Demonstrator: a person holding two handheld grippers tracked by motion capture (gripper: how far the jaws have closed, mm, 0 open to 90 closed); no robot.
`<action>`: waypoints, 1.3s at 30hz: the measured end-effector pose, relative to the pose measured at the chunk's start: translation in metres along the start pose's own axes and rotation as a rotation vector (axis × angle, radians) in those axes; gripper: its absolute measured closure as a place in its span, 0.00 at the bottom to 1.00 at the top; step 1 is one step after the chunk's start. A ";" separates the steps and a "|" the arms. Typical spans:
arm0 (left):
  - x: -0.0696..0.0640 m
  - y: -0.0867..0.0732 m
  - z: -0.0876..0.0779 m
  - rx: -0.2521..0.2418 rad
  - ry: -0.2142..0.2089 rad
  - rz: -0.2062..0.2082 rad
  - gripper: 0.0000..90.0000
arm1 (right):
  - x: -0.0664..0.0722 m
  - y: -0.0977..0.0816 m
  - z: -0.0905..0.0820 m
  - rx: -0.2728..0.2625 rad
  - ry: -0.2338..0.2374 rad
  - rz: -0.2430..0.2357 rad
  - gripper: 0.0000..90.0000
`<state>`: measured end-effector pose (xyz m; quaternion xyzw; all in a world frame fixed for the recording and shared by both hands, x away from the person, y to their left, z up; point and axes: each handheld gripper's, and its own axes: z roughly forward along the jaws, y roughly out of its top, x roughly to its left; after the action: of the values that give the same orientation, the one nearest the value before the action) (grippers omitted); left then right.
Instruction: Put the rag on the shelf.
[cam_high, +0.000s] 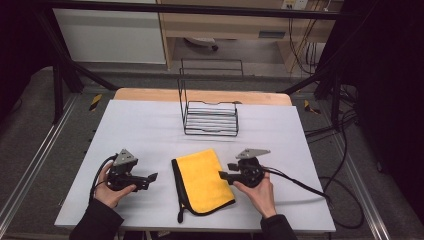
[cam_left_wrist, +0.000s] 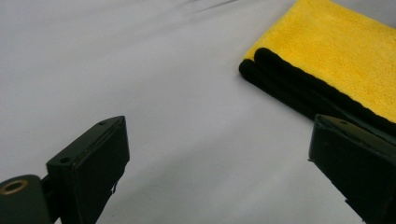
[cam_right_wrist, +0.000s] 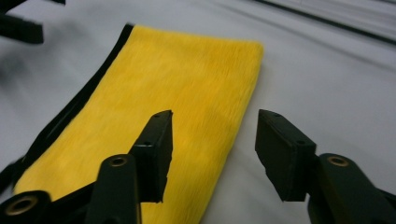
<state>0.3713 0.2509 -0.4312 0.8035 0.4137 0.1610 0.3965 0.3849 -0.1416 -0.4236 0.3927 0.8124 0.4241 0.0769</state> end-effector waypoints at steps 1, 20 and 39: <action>0.000 0.000 0.000 -0.001 0.000 0.001 0.05 | -0.004 0.006 0.006 -0.013 0.000 0.003 0.52; 0.002 -0.001 0.000 -0.007 -0.004 -0.009 0.06 | -0.029 0.037 0.075 0.076 0.010 0.050 0.92; -0.003 0.003 0.005 -0.005 -0.021 -0.010 0.05 | -0.035 0.009 0.022 0.040 -0.132 0.117 0.93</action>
<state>0.3738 0.2450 -0.4315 0.8021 0.4130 0.1517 0.4037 0.4239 -0.1496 -0.4379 0.4678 0.7896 0.3848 0.0975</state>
